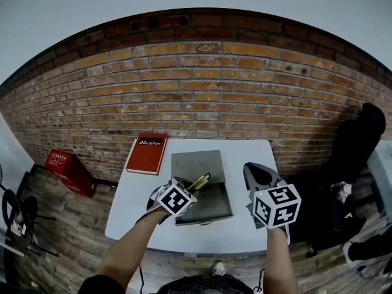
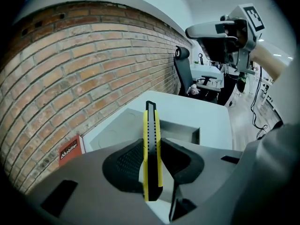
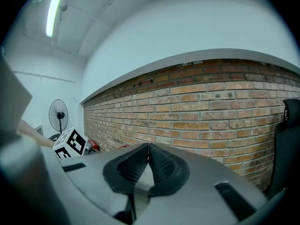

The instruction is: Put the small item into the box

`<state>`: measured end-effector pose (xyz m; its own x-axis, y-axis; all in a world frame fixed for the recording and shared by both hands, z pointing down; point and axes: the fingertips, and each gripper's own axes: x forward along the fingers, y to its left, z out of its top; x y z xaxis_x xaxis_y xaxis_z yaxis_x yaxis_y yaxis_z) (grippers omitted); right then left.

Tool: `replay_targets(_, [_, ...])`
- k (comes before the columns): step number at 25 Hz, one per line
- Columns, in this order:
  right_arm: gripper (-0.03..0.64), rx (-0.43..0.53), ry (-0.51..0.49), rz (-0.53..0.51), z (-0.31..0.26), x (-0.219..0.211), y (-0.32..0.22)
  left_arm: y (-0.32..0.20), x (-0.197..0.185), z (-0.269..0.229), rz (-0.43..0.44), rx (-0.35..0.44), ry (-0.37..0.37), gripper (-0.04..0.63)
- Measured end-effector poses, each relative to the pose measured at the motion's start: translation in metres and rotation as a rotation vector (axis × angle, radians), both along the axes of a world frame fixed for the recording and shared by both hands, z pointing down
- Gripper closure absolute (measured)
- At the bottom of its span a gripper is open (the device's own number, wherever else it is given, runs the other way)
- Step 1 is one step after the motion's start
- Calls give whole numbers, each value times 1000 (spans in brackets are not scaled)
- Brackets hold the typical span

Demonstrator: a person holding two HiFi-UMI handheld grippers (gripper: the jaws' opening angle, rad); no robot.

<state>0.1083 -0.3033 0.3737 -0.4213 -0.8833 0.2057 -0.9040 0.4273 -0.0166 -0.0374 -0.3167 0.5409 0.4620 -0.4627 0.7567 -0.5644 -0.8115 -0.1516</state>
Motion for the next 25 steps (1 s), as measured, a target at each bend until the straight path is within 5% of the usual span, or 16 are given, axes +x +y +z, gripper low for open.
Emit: replay_targets(25, [597, -22, 14, 41, 10, 17, -1, 8, 12, 81, 102, -244, -123, 466])
